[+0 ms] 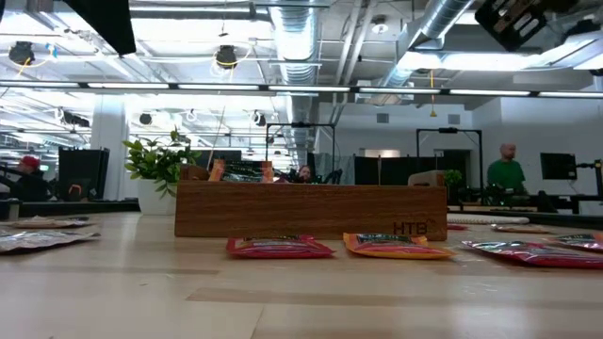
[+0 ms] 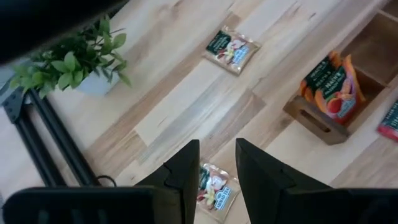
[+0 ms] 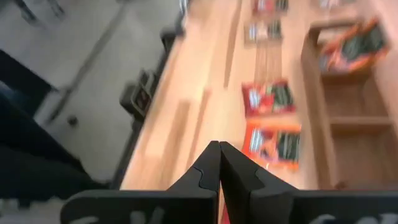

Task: Pick & Place Tea
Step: Put the orange tea bag into the left section of the wooden organizer

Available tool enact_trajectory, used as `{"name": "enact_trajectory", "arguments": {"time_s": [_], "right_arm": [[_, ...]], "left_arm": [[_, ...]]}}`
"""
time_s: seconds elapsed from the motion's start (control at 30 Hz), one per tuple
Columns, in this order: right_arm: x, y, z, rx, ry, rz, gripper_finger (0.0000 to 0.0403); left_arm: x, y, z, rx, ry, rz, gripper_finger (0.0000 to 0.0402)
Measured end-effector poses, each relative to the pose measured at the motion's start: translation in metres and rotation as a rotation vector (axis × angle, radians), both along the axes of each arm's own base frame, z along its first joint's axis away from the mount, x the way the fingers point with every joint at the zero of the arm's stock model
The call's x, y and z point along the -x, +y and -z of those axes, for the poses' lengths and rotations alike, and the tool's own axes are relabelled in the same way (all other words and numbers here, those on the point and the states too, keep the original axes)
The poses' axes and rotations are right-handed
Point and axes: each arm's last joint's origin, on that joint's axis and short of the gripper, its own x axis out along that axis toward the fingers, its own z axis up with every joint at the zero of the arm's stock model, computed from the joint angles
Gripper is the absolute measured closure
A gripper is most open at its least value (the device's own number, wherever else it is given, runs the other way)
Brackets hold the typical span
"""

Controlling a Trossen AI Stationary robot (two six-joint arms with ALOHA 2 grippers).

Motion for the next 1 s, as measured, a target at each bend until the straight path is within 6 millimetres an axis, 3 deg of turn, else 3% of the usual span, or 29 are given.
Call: {"name": "enact_trajectory", "arguments": {"time_s": [0.17, 0.37, 0.5, 0.73, 1.0], "right_arm": [[-0.01, 0.009, 0.014, 0.102, 0.272, 0.061, 0.0403], [0.009, -0.002, 0.029, 0.244, 0.58, 0.134, 0.04], [0.013, -0.011, 0.027, 0.241, 0.631, 0.145, 0.0377], [0.006, -0.024, 0.029, 0.215, 0.663, 0.188, 0.0299], [0.009, -0.049, 0.062, 0.212, 0.744, 0.218, 0.026]], "left_arm": [[0.002, 0.002, -0.001, -0.039, 0.034, 0.038, 0.0305], [0.003, 0.001, -0.001, -0.047, 0.028, 0.04, 0.0305], [0.003, 0.001, -0.001, -0.052, 0.025, 0.043, 0.0305], [0.002, 0.001, -0.001, -0.068, 0.033, 0.065, 0.0305], [0.002, 0.001, -0.002, -0.095, 0.033, 0.084, 0.0305]]}}
